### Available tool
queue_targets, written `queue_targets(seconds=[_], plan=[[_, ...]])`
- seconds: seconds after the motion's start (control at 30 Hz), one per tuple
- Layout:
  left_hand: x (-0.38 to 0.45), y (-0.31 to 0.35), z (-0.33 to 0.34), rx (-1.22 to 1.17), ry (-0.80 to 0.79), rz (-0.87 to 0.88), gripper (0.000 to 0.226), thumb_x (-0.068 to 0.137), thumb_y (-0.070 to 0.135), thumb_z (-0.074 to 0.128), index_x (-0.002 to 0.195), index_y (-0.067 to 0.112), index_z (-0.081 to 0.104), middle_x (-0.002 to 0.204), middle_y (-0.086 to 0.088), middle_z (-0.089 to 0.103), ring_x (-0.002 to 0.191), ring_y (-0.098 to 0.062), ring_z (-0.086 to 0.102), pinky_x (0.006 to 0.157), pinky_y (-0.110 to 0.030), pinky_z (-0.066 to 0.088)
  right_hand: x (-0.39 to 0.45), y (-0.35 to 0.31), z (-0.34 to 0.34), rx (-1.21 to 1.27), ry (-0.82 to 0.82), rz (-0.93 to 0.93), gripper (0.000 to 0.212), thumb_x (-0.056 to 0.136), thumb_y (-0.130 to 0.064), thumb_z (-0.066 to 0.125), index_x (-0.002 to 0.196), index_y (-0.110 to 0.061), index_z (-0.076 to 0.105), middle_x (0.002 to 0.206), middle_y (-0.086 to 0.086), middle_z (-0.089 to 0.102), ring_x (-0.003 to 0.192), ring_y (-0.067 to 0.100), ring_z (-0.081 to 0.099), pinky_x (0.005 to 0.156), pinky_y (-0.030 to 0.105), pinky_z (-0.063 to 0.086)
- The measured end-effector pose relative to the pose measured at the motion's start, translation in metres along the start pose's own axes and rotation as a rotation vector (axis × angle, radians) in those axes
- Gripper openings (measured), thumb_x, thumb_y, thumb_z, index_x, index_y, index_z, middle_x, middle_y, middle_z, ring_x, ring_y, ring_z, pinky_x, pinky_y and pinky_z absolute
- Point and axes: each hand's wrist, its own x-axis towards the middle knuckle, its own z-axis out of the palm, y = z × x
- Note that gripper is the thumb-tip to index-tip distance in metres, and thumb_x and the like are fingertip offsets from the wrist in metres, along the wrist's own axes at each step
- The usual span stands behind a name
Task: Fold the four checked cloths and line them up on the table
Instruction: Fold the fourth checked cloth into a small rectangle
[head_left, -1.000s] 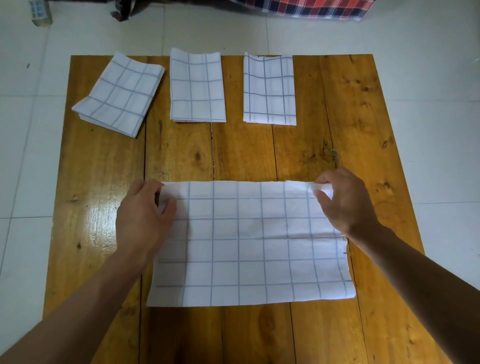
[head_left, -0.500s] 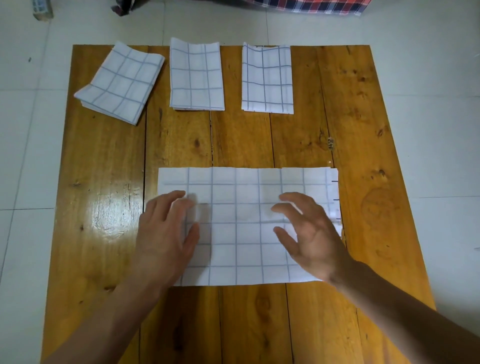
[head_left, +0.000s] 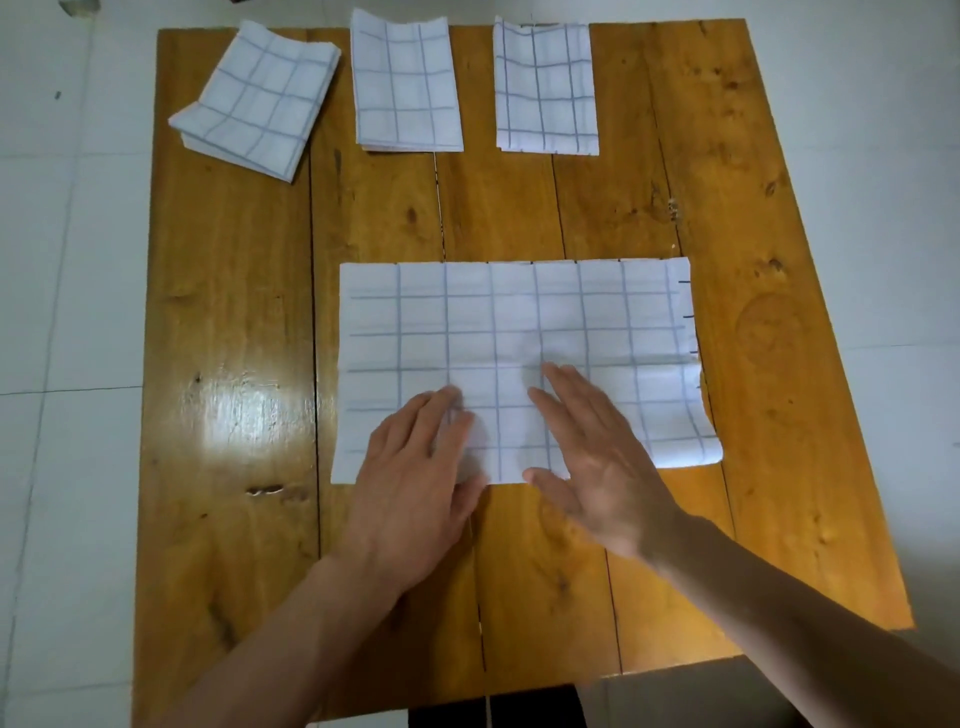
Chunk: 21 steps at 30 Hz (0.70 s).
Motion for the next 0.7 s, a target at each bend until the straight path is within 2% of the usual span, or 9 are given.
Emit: queue_targets(seconds=[0.13, 0.3, 0.47, 0.57, 0.7], plan=[[-0.004, -0.004, 0.005, 0.037, 0.009, 0.007, 0.058, 0.094, 0.051, 0.053, 0.142, 0.020, 0.044, 0.159, -0.006, 0.033, 0.146, -0.026, 0.029, 0.117, -0.046, 0.031, -0.008, -0.001, 0.010, -0.006, 0.025, 0.042, 0.077, 0.099, -0.054, 0.040, 0.157, -0.011, 0.014, 0.166, 0.008, -0.001, 0.153, 0.022, -0.005, 0.121, 0.051, 0.019], [-0.002, 0.003, 0.009, 0.032, 0.043, 0.006, 0.050, 0.101, 0.046, 0.041, 0.143, 0.019, 0.042, 0.159, -0.005, 0.031, 0.148, -0.025, 0.024, 0.119, -0.044, 0.024, -0.006, -0.005, 0.017, -0.039, 0.031, 0.054, 0.074, 0.101, -0.051, 0.036, 0.157, -0.011, 0.008, 0.165, 0.007, -0.006, 0.152, 0.020, -0.010, 0.123, 0.049, 0.010], [0.006, 0.018, 0.020, -0.021, 0.045, 0.064, 0.047, 0.103, 0.033, 0.044, 0.145, 0.013, 0.044, 0.159, -0.008, 0.032, 0.150, -0.026, 0.022, 0.122, -0.042, 0.020, -0.001, -0.011, 0.024, -0.052, 0.026, 0.028, 0.071, 0.103, -0.049, 0.031, 0.157, -0.012, 0.004, 0.165, 0.006, -0.010, 0.152, 0.020, -0.012, 0.124, 0.048, 0.006], [0.006, 0.016, 0.023, -0.072, 0.018, 0.059, 0.049, 0.103, 0.034, 0.044, 0.148, 0.014, 0.041, 0.162, -0.006, 0.026, 0.152, -0.022, 0.014, 0.124, -0.039, 0.014, -0.004, -0.006, 0.023, -0.069, 0.017, 0.026, 0.072, 0.103, -0.050, 0.031, 0.157, -0.013, 0.001, 0.165, 0.005, -0.012, 0.151, 0.020, -0.013, 0.123, 0.049, 0.007], [0.005, 0.011, 0.021, -0.069, -0.026, 0.043, 0.052, 0.103, 0.040, 0.044, 0.151, 0.020, 0.037, 0.165, -0.001, 0.018, 0.153, -0.019, 0.008, 0.123, -0.039, 0.015, -0.019, 0.010, 0.019, -0.057, 0.047, 0.080, 0.071, 0.103, -0.048, 0.033, 0.158, -0.015, 0.004, 0.165, 0.005, -0.009, 0.152, 0.022, -0.012, 0.123, 0.050, 0.007]])
